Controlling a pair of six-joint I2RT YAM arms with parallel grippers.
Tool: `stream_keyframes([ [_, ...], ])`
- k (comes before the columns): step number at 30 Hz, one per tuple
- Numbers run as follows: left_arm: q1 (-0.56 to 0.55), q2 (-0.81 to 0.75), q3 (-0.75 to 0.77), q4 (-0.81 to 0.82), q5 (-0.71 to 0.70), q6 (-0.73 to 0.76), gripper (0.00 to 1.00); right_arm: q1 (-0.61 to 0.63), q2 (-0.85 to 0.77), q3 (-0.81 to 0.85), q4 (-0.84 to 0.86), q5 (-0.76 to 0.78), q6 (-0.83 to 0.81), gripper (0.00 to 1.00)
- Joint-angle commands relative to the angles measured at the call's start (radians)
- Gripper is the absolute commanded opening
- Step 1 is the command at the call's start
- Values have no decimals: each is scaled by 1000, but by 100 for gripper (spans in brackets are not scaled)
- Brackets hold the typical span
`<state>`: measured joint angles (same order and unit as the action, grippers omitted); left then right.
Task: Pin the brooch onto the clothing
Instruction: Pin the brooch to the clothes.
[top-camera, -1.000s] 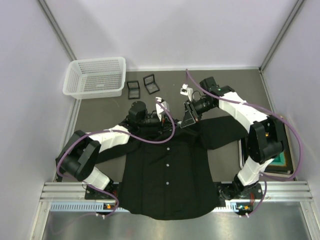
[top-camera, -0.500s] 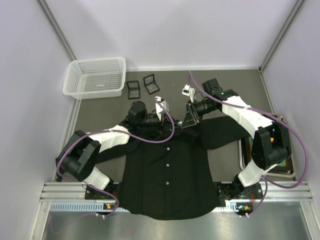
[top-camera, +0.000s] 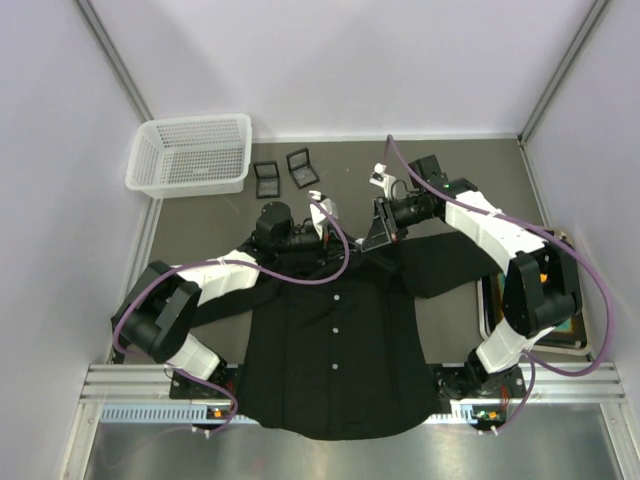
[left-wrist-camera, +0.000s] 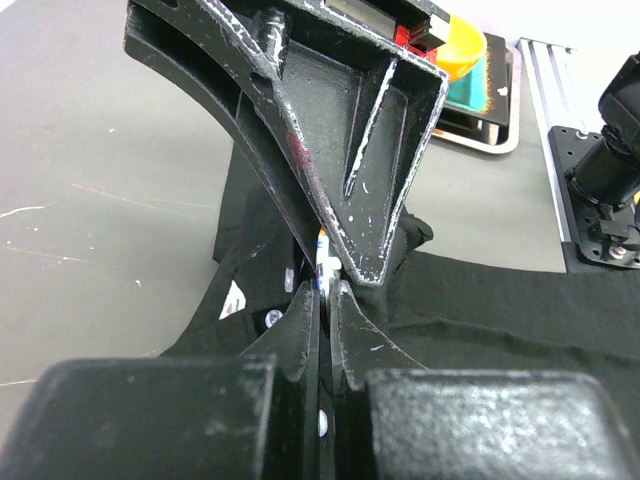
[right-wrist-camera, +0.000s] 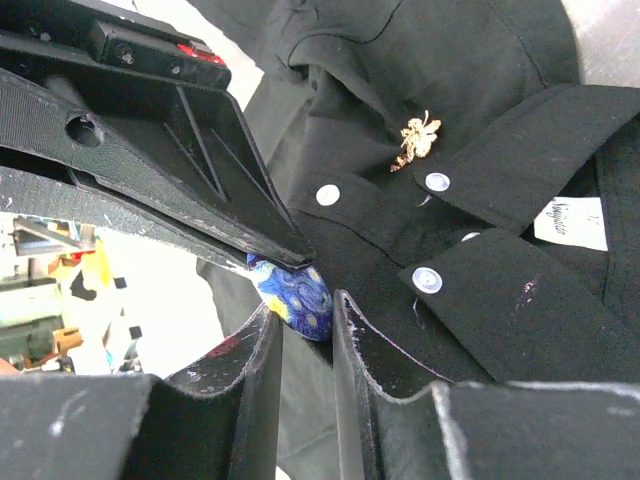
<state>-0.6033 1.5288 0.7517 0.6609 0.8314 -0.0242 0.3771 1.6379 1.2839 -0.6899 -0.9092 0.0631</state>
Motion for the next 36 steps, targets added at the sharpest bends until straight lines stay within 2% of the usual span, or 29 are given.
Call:
stream_keyframes([
  [1,-73,-71,-3,94,230,1,0,-60,14,25,227,128,142,3],
  [2,-73,-73,-6,94,226,3,0,-61,14,20,228,135,153,0],
  [8,-75,-81,-11,95,215,-2,0,-66,-16,-17,262,168,184,0],
  [13,-75,-79,-12,101,210,-13,0,-63,-15,-20,262,106,101,0],
  [19,-73,-53,-11,173,235,-94,0,-44,-91,-78,299,3,-138,15],
  [24,-73,-35,-9,226,259,-161,0,-44,-173,-155,351,-40,-304,20],
  [36,-69,1,18,263,291,-246,0,-44,-248,-242,408,-33,-411,35],
])
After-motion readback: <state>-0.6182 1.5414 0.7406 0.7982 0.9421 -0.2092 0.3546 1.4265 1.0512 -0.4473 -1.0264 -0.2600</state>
